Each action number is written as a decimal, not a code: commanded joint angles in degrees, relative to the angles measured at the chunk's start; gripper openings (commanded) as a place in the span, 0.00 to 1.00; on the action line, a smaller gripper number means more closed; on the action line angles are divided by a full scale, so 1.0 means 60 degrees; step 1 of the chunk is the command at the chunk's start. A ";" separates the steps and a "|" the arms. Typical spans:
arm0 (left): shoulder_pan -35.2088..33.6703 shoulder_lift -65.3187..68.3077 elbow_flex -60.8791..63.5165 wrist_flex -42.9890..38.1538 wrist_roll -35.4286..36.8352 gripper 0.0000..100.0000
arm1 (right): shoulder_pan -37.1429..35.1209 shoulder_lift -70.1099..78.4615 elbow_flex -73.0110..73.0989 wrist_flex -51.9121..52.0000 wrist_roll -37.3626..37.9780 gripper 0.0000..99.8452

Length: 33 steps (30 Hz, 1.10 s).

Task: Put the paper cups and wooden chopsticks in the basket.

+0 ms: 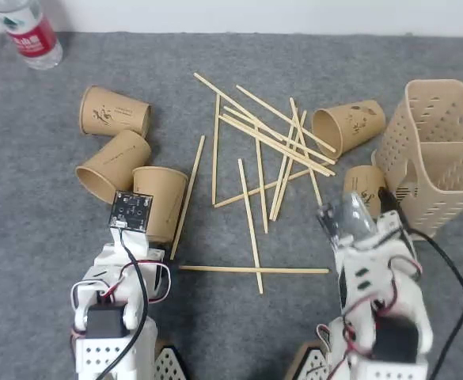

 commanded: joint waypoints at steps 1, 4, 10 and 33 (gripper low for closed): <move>-0.0044 -0.0117 -0.0051 0.0029 -0.0088 0.13 | 0.0110 -0.0637 0.0103 -0.0212 -0.1055 0.16; -0.0044 -0.0117 -0.0051 0.0029 -0.0088 0.13 | 0.0081 0.0183 -0.0073 -0.0198 -0.2447 0.16; -0.0044 -0.0117 -0.0051 0.0029 -0.0088 0.13 | -0.1297 0.1634 -0.1084 0.0637 -0.3223 0.16; -0.0044 -0.0117 -0.0051 0.0029 -0.0088 0.13 | -0.1077 0.2557 -0.2095 0.4315 0.5245 0.16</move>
